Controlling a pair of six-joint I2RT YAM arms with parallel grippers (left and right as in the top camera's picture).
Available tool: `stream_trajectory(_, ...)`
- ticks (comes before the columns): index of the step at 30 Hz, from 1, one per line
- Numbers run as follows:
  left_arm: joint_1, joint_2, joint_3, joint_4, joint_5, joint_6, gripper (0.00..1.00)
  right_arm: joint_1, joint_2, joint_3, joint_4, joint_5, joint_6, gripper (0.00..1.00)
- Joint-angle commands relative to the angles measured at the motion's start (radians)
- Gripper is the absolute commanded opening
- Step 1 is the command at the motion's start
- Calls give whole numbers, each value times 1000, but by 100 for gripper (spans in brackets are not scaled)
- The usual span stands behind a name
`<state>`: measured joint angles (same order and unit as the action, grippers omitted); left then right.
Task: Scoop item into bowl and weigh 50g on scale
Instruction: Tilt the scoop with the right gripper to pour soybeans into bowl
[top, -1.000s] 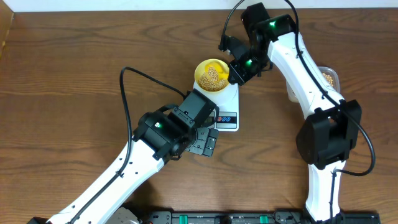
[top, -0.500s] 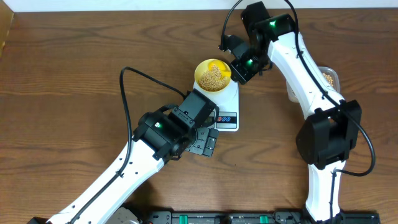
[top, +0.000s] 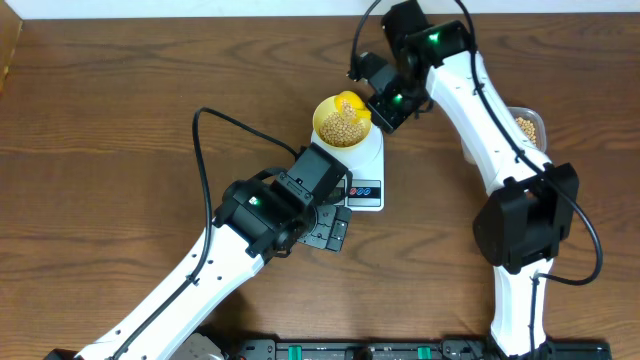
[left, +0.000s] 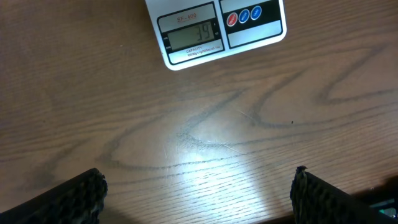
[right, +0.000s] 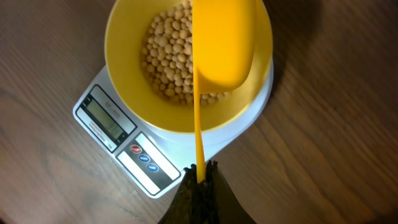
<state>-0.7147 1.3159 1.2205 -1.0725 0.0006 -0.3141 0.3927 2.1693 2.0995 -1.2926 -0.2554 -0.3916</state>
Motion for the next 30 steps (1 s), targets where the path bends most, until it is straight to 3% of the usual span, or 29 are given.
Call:
stream_trajectory(1,3,6,13,-2,-13,9,97,27,-8,28,-2,38,-18,1)
stream_trajectory(30,3,6,13,-2,-13,9,97,61,-81,31,0,141,-33,1)
